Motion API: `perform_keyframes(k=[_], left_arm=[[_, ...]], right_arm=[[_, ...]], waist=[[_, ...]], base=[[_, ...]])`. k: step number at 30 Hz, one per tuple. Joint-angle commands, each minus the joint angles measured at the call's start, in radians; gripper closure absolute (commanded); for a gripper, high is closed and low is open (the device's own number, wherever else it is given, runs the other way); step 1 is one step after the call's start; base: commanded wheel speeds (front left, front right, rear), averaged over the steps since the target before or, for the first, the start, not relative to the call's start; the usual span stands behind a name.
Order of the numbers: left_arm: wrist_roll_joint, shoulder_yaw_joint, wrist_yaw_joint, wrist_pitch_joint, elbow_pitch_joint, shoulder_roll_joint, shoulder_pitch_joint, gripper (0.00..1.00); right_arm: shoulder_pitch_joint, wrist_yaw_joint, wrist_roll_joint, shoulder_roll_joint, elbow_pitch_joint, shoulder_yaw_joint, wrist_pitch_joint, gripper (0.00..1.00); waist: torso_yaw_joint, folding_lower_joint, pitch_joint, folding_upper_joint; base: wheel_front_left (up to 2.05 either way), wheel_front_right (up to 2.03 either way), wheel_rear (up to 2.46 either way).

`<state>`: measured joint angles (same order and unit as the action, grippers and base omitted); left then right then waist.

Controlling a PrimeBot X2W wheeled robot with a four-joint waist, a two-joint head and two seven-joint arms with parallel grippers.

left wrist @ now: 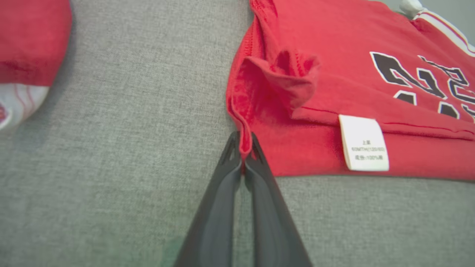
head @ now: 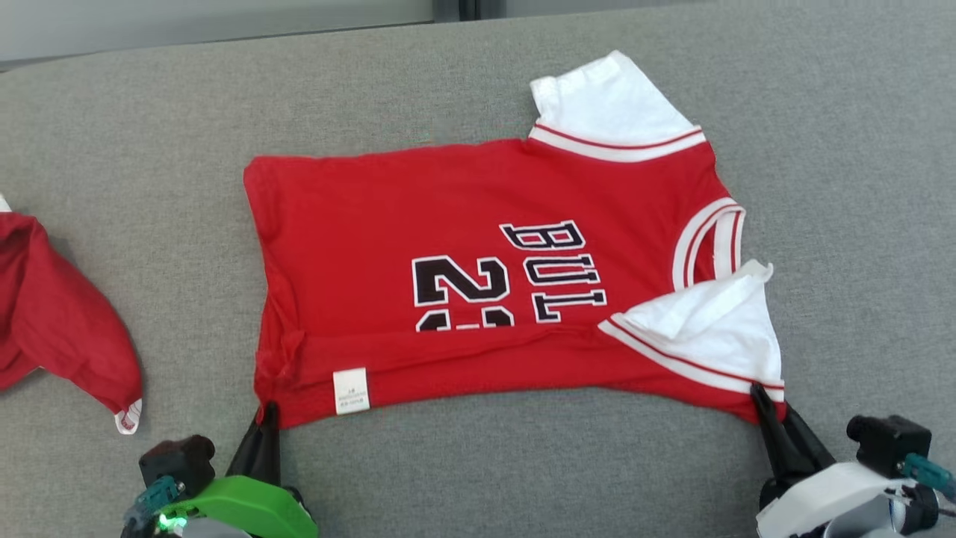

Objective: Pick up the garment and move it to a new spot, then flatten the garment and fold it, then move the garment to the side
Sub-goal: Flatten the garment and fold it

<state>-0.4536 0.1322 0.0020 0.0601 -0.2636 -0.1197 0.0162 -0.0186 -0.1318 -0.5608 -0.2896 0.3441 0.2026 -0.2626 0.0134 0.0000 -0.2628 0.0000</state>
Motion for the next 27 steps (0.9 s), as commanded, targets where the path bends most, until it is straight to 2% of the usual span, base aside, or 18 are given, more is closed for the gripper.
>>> perform_keyframes(k=[1,6,7,8,9,15,20,27], left_arm=[[-0.013,-0.003,0.014,-0.016,0.012,-0.009,-0.037,1.0],[-0.027,0.007,0.026,-0.065,0.046,-0.009,-0.104,1.0],[-0.025,0.005,0.03,-0.06,0.058,-0.011,-0.109,1.0],[-0.023,0.005,0.033,-0.061,0.063,-0.012,-0.112,0.56],[-0.018,0.002,0.04,-0.056,0.068,-0.013,-0.113,0.0],[0.026,-0.009,0.073,0.026,0.129,-0.021,-0.086,0.0],[0.105,-0.013,0.115,0.132,0.212,-0.036,-0.068,0.0],[0.175,0.021,0.152,0.144,0.313,-0.035,-0.042,0.0]], right_arm=[[0.039,0.002,0.004,0.004,-0.009,-0.011,-0.002,1.0],[0.104,0.002,0.012,0.019,-0.025,-0.024,0.003,1.0],[0.112,0.002,0.014,0.022,-0.029,-0.026,0.004,0.92],[0.113,0.002,0.019,0.024,-0.034,-0.031,0.003,0.36],[0.112,0.002,0.026,0.024,-0.038,-0.037,0.003,0.0],[0.081,0.002,0.106,0.019,-0.136,-0.101,-0.002,0.0],[0.063,0.002,0.178,0.031,-0.294,-0.146,0.011,0.0],[0.082,0.002,0.22,0.053,-0.445,-0.186,0.087,0.0]], waist=[[-0.005,0.0,0.031,0.0],[-0.007,0.0,0.05,0.0],[-0.008,0.0,0.052,0.0],[-0.009,0.0,0.054,0.0],[-0.01,0.0,0.057,0.0],[-0.007,0.0,0.075,0.0],[0.004,0.0,0.092,0.0],[-0.001,0.0,0.107,0.0]], base=[[0.0,0.0,0.0],[0.0,0.0,0.0],[0.0,0.0,0.0],[0.0,0.0,0.0],[0.0,0.0,0.0],[0.0,0.0,0.0],[0.0,0.0,0.0],[0.0,0.0,0.0]])
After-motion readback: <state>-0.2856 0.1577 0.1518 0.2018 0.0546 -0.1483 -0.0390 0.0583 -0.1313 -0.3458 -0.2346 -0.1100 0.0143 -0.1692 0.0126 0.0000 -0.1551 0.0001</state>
